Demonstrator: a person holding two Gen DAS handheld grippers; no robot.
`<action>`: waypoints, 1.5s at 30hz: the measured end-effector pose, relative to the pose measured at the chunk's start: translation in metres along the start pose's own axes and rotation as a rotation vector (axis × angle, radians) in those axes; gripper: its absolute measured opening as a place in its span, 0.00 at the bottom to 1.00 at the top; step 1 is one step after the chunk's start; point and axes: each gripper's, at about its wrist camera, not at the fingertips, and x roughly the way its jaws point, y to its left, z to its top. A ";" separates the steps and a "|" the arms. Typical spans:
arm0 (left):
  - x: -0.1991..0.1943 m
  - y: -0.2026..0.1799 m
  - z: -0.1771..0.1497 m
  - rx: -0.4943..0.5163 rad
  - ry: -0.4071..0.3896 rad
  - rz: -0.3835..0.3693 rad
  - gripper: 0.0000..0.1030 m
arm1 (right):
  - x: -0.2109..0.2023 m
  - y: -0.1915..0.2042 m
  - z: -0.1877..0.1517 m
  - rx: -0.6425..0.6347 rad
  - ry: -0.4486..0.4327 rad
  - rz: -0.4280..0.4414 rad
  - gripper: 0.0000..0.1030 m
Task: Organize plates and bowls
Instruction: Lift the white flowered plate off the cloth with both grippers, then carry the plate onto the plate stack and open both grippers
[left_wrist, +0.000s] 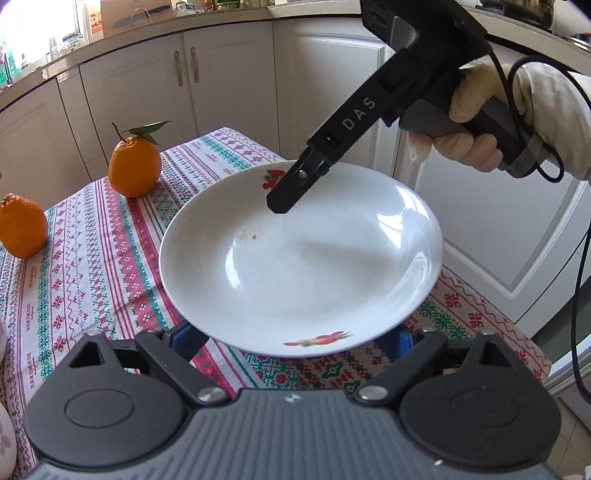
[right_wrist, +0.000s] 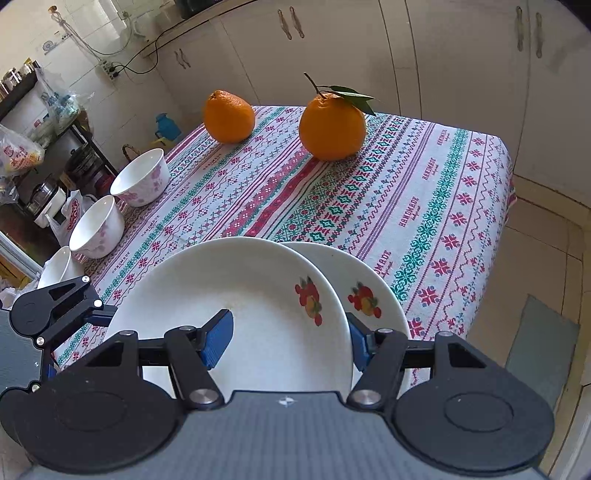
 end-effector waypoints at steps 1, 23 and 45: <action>0.001 0.000 0.001 0.001 0.002 -0.003 0.91 | 0.000 -0.001 -0.001 0.003 0.000 -0.001 0.68; 0.009 0.004 0.002 0.043 0.004 -0.018 0.91 | -0.015 -0.010 -0.025 0.051 -0.011 -0.036 0.67; 0.009 0.009 0.000 0.046 -0.018 -0.032 0.92 | -0.032 -0.002 -0.041 0.079 -0.017 -0.088 0.68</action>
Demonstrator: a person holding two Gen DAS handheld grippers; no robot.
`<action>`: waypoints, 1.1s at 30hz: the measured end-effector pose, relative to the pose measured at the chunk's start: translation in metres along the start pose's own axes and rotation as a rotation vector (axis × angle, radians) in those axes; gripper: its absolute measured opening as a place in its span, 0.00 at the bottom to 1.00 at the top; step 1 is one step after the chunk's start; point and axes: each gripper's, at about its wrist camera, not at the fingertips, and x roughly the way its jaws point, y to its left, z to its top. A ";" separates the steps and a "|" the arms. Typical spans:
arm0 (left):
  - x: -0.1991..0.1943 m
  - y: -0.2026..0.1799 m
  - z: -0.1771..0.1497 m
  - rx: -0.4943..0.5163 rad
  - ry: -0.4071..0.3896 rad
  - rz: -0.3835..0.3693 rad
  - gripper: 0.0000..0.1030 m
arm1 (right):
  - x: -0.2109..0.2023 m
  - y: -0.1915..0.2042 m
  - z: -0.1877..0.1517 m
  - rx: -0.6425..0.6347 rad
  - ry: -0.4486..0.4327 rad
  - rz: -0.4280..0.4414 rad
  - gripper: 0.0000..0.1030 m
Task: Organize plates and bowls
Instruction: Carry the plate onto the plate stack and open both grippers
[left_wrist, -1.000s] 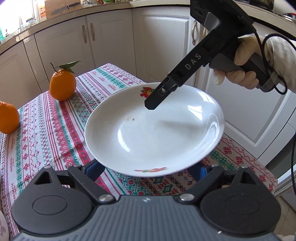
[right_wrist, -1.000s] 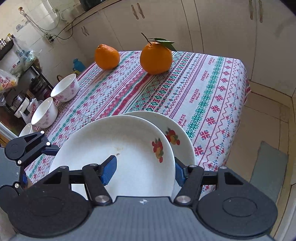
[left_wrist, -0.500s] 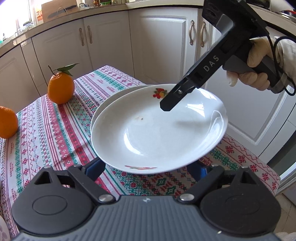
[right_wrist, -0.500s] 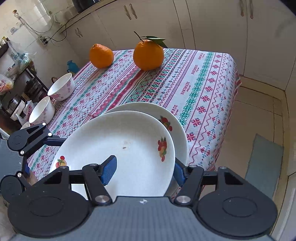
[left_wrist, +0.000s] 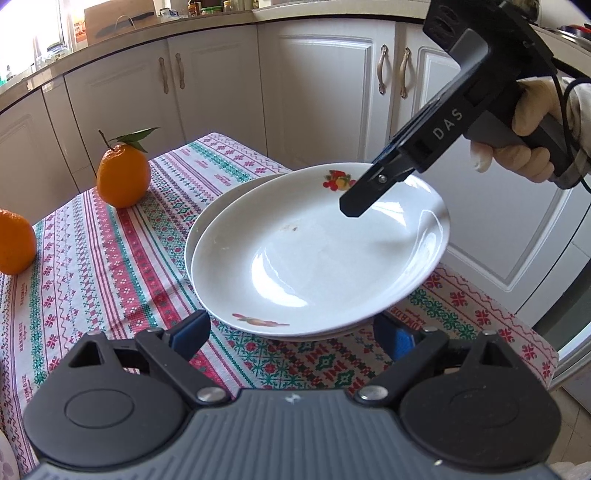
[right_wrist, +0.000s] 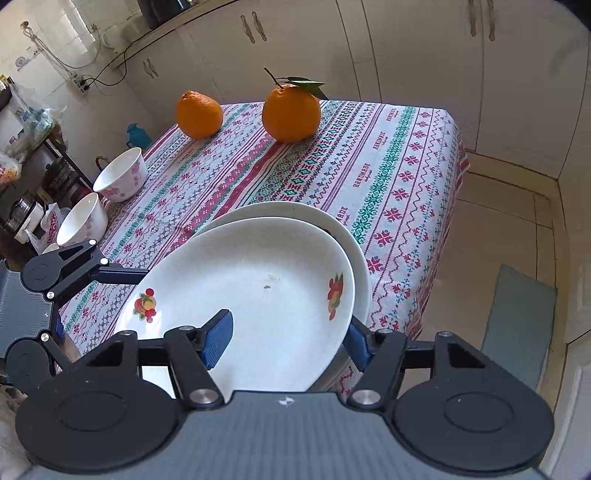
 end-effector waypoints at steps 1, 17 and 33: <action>0.000 0.000 0.000 -0.001 -0.001 -0.001 0.92 | -0.001 0.001 0.000 0.000 0.001 -0.005 0.68; -0.003 0.005 -0.003 -0.017 -0.016 -0.006 0.92 | 0.001 0.020 0.000 -0.013 0.050 -0.123 0.77; -0.010 0.002 -0.008 -0.005 -0.044 -0.012 0.95 | 0.003 0.043 -0.005 -0.072 0.057 -0.228 0.94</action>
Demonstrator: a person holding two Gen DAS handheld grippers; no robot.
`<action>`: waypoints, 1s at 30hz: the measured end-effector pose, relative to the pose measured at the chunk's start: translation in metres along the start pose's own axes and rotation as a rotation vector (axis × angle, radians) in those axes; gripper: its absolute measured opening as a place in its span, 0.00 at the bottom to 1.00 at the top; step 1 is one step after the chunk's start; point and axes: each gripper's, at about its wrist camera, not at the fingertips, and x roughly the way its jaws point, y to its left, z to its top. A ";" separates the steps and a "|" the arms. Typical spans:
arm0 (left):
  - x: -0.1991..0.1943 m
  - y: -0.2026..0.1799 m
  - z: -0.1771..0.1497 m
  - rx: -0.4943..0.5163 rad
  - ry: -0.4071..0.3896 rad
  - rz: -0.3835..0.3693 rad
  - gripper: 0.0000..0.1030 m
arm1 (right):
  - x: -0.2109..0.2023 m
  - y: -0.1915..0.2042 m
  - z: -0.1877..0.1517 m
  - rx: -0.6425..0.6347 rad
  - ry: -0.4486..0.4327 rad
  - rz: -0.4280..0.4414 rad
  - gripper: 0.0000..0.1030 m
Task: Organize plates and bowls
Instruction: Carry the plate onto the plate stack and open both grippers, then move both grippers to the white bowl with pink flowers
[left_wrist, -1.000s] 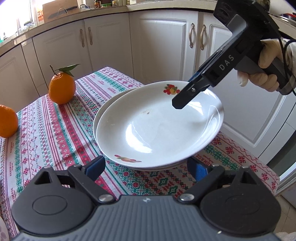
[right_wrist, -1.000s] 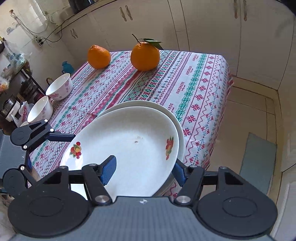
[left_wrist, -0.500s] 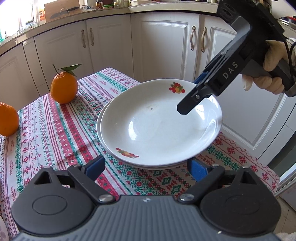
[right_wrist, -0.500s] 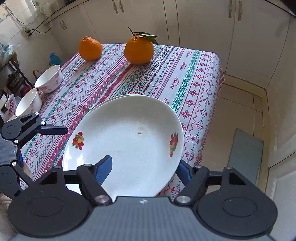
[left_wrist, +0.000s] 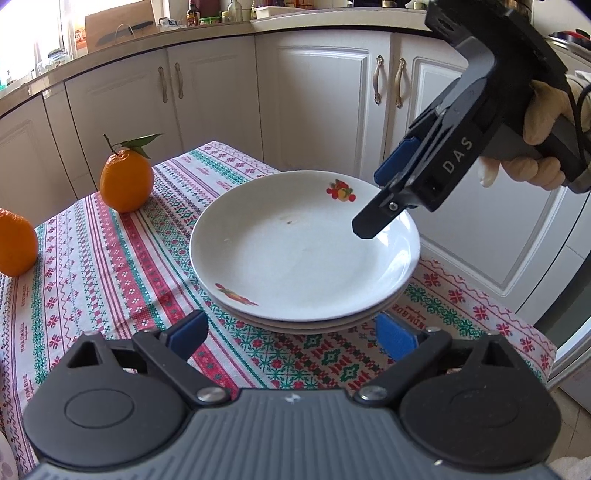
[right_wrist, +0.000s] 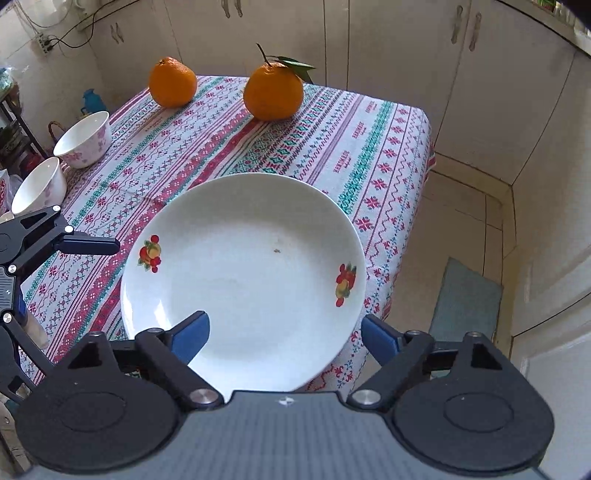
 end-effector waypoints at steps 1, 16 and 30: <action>-0.001 0.000 -0.001 -0.005 -0.004 -0.002 0.95 | -0.004 0.006 -0.001 -0.016 -0.019 -0.013 0.98; -0.053 0.005 -0.022 -0.036 -0.117 0.074 0.96 | -0.033 0.089 -0.019 -0.045 -0.255 -0.179 1.00; -0.159 0.040 -0.094 -0.144 -0.187 0.314 0.96 | -0.037 0.195 -0.020 -0.149 -0.368 -0.118 1.00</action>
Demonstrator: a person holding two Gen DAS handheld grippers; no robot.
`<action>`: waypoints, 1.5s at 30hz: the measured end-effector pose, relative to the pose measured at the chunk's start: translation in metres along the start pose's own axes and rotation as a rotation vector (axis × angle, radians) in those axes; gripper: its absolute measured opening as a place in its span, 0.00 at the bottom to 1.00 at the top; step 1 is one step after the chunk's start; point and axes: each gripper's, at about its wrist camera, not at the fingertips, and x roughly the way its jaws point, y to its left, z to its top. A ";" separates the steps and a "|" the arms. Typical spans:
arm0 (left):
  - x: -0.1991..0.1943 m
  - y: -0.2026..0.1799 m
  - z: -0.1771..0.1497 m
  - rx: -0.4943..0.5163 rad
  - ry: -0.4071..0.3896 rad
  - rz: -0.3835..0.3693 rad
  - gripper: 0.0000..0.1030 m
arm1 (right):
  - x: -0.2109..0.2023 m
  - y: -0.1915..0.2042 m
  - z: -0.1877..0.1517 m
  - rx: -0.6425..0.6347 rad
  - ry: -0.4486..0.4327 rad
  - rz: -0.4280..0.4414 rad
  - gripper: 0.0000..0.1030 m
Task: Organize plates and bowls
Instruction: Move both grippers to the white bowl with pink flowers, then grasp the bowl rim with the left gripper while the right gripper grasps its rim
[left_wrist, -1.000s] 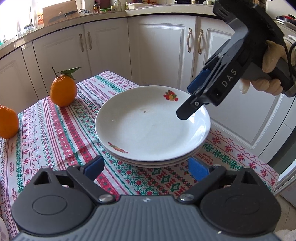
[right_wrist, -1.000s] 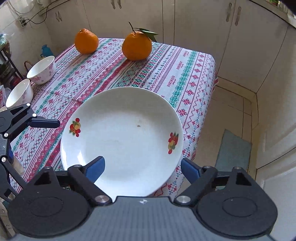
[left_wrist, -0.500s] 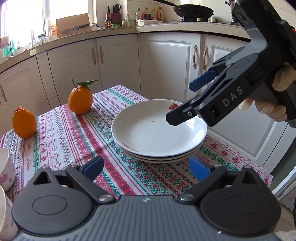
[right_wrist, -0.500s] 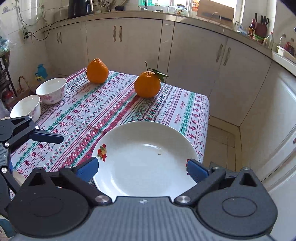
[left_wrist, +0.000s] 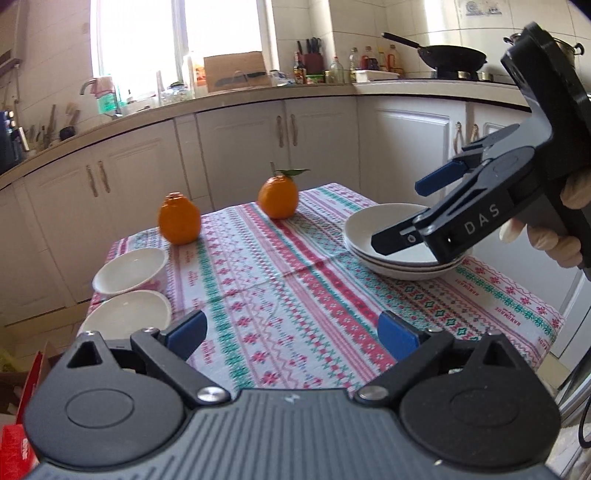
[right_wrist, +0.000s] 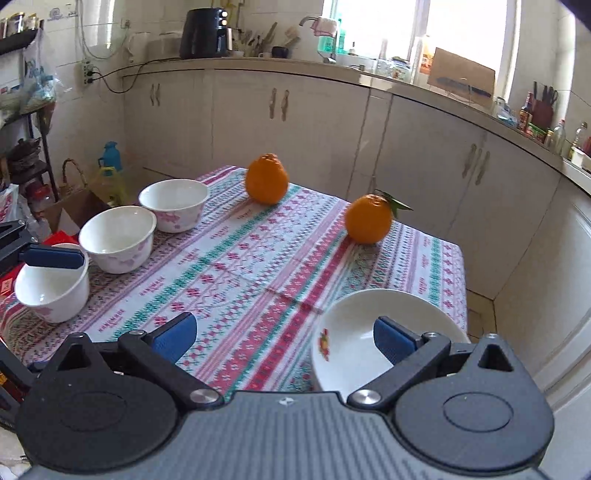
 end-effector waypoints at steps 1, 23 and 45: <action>-0.007 0.007 -0.004 -0.009 -0.002 0.022 0.96 | 0.003 0.010 0.002 -0.016 -0.003 0.016 1.00; -0.031 0.099 -0.091 -0.132 0.080 0.163 0.93 | 0.074 0.164 0.046 -0.146 0.055 0.396 0.98; -0.020 0.102 -0.090 -0.120 0.081 0.086 0.80 | 0.116 0.171 0.044 -0.068 0.167 0.526 0.64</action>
